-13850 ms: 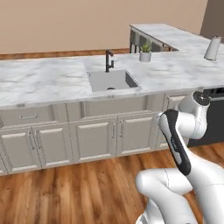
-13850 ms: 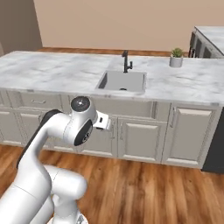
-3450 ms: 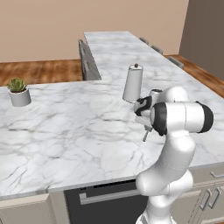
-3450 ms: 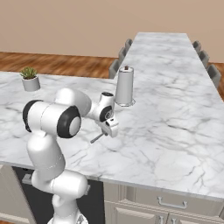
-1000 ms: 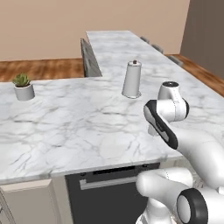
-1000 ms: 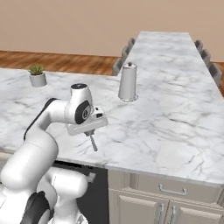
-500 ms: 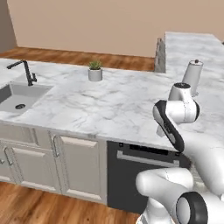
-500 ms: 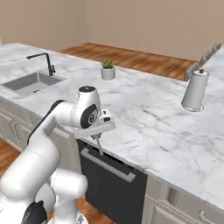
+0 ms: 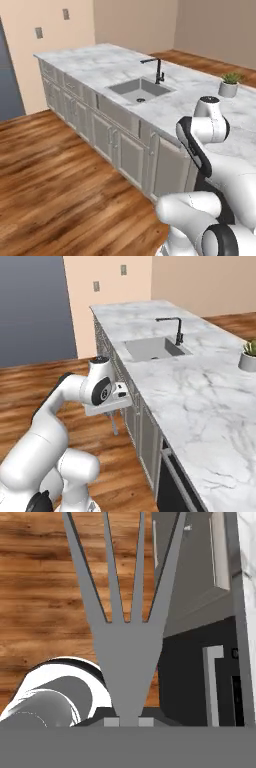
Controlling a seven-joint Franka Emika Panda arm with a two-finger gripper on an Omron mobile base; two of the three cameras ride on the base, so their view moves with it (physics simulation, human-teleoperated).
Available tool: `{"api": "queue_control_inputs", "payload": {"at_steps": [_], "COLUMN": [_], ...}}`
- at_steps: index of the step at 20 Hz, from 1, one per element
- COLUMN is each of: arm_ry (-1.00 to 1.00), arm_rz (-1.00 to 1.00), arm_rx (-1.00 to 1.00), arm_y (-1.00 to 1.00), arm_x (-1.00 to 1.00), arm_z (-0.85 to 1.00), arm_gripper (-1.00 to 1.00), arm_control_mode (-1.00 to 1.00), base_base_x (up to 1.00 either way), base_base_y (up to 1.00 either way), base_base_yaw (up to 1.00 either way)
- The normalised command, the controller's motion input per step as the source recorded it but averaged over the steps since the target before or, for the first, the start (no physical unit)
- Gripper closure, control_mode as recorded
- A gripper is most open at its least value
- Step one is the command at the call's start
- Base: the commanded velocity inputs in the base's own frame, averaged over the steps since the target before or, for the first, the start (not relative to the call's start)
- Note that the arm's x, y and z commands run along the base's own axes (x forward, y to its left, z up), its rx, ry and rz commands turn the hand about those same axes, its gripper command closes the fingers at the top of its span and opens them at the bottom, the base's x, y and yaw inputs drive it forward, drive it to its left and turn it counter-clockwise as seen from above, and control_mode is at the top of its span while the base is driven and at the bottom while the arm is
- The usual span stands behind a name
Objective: Organize the utensils by type. Pick up the wooden spoons from the counter and place them in the open cabinet. Then pick up the metallic utensils from the counter and place them in the open drawer.
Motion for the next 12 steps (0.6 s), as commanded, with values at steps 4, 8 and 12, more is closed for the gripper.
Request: {"api": "queue_control_inputs", "payload": {"at_steps": [4, 8, 12], "arm_ry": [0.0, 0.0, 0.0], "arm_rz": [0.0, 0.0, 0.0], "arm_rx": [0.0, 0.0, 0.0], "arm_y": [0.0, 0.0, 0.0], "arm_x": [0.0, 0.0, 0.0], "arm_z": [0.0, 0.0, 0.0], "arm_gripper": [1.0, 1.0, 1.0], "arm_control_mode": [1.0, 1.0, 1.0], "base_base_x": [-0.04, 0.27, 0.49], "base_base_y": [0.37, 0.89, 1.0], "base_base_yaw": [0.98, 0.32, -0.03]}}
